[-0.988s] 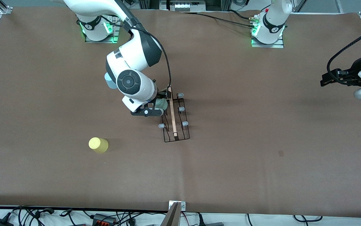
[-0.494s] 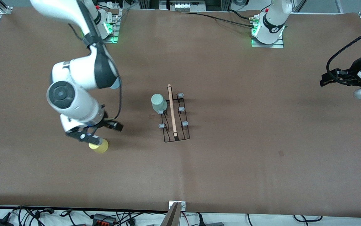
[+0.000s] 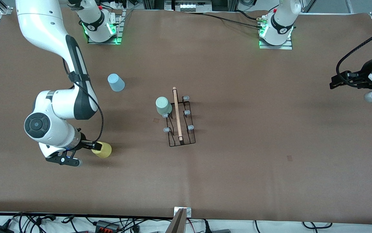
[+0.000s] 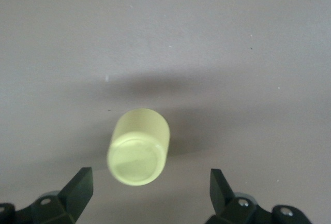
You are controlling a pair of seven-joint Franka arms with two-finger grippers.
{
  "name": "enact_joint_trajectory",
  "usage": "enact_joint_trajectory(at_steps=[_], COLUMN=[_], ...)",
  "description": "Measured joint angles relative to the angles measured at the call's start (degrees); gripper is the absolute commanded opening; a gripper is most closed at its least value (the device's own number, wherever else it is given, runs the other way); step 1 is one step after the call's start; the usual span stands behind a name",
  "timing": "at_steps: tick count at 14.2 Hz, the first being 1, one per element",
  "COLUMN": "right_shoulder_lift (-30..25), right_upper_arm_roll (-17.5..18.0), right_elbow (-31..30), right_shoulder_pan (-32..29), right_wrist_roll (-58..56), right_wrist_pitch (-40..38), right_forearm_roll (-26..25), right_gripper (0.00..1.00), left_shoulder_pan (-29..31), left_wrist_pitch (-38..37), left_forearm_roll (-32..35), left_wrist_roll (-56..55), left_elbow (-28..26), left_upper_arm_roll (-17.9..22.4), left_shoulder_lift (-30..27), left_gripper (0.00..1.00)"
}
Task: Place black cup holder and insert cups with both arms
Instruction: 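Open the right gripper and move it to the yellow cup, then close the right gripper around the yellow cup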
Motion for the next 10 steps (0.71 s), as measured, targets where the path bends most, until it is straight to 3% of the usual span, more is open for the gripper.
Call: enact_joint_trajectory(at_steps=[4,10], right_shoulder_lift=[2.25,3.94], right_upper_arm_roll=[0.47,0.96], right_elbow=[0.04,0.04], right_shoulder_pan=[-0.75,-1.06], right_wrist_roll=[-2.87,-3.01], right_wrist_pitch=[0.3,3.6], right_forearm_roll=[4.6,4.81], right_gripper=[1.0,1.0], left_shoulder_pan=[0.0,0.0], left_wrist_pitch=[0.0,0.0], left_forearm_roll=[0.0,0.0], left_wrist_roll=[0.0,0.0], left_elbow=[-0.01,-0.08], left_upper_arm_roll=[0.0,0.0], left_shoulder_lift=[0.0,0.03], left_gripper=[1.0,1.0])
